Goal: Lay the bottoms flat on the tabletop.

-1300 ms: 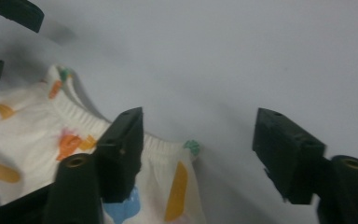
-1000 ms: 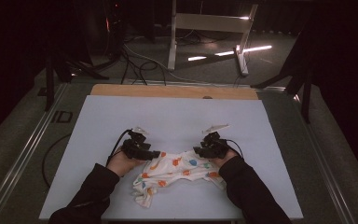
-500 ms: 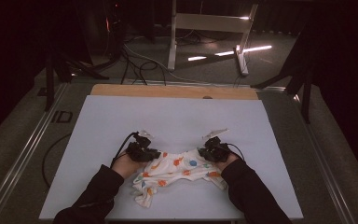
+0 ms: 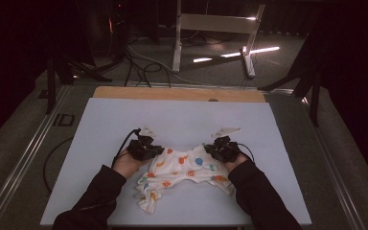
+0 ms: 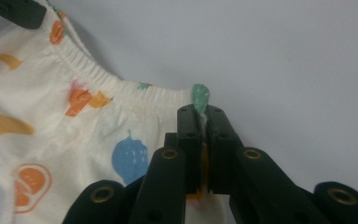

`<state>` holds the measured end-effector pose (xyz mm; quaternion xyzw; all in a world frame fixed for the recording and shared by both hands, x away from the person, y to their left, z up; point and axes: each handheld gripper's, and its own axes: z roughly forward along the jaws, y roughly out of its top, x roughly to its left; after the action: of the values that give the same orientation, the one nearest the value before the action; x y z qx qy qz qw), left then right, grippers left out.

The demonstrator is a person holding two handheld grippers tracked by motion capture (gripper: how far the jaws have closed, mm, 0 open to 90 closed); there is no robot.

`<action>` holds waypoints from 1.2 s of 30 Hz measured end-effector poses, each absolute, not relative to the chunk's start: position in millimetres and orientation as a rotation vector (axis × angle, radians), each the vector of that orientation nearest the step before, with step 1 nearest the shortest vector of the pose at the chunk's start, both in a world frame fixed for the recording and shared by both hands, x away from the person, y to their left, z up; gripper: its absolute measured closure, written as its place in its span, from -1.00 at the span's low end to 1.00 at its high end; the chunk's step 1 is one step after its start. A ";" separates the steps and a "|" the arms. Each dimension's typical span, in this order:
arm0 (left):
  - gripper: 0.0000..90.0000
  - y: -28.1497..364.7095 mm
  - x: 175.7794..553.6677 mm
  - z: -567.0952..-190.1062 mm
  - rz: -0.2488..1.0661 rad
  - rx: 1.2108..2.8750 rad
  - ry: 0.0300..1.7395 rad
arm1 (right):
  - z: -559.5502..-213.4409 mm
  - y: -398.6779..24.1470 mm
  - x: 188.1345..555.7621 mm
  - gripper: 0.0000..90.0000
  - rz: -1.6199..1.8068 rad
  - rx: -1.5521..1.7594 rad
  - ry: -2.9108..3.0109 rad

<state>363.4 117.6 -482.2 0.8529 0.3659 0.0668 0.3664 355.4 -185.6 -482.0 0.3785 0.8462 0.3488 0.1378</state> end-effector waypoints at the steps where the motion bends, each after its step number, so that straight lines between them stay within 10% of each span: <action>1: 0.92 117.9 365.1 -479.7 0.184 2.192 0.936 | -479.1 -186.0 357.3 0.91 1.023 1.106 2.435; 36: 0.90 114.6 448.3 -469.9 0.350 2.080 1.015 | -480.3 -173.8 445.0 0.90 1.016 1.239 2.286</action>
<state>448.3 114.6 -469.9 0.8184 0.3992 0.1377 0.3898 445.0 -173.8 -480.3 0.4371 0.8064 0.3583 0.1738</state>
